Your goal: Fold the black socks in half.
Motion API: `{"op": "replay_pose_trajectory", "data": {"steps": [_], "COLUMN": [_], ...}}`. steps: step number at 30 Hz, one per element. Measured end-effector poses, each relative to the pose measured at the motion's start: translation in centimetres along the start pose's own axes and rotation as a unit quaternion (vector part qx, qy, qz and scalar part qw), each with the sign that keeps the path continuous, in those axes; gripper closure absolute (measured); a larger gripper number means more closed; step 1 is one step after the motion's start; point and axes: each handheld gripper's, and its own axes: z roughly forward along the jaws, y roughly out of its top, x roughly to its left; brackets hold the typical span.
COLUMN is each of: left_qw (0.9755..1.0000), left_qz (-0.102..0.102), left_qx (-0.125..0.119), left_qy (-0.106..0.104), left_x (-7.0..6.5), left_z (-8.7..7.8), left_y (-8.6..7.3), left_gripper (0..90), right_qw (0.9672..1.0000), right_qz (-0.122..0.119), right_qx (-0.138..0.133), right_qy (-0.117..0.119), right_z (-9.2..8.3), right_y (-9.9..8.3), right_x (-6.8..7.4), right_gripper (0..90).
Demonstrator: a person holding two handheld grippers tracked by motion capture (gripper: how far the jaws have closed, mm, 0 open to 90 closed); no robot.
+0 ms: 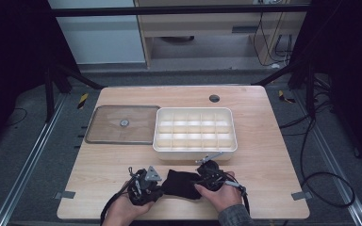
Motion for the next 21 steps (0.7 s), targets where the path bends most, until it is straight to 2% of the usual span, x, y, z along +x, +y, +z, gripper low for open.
{"op": "replay_pose_trajectory", "data": {"steps": [4, 16, 21], "left_qw": [1.0000, 0.9999, 0.9998], "left_qz": [-0.009, -0.004, -0.009], "left_qx": [-0.002, -0.003, -0.004], "left_qy": [-0.004, -0.014, -0.019], "left_x": [0.27, 0.30, 0.44], "left_z": [0.08, -0.02, 0.00], "left_y": [0.05, -0.23, -0.40], "left_gripper": [82.5, 85.1, 85.4], "right_qw": [1.0000, 0.9999, 0.9999], "right_qz": [0.002, -0.003, -0.008], "right_qx": [-0.001, 0.001, -0.003], "right_qy": [0.004, 0.010, 0.011], "right_z": [-0.15, -0.32, -0.38], "right_y": [-0.29, -0.51, -0.89], "right_x": [0.00, 0.04, 0.09], "right_gripper": [49.9, 47.6, 46.0]}}
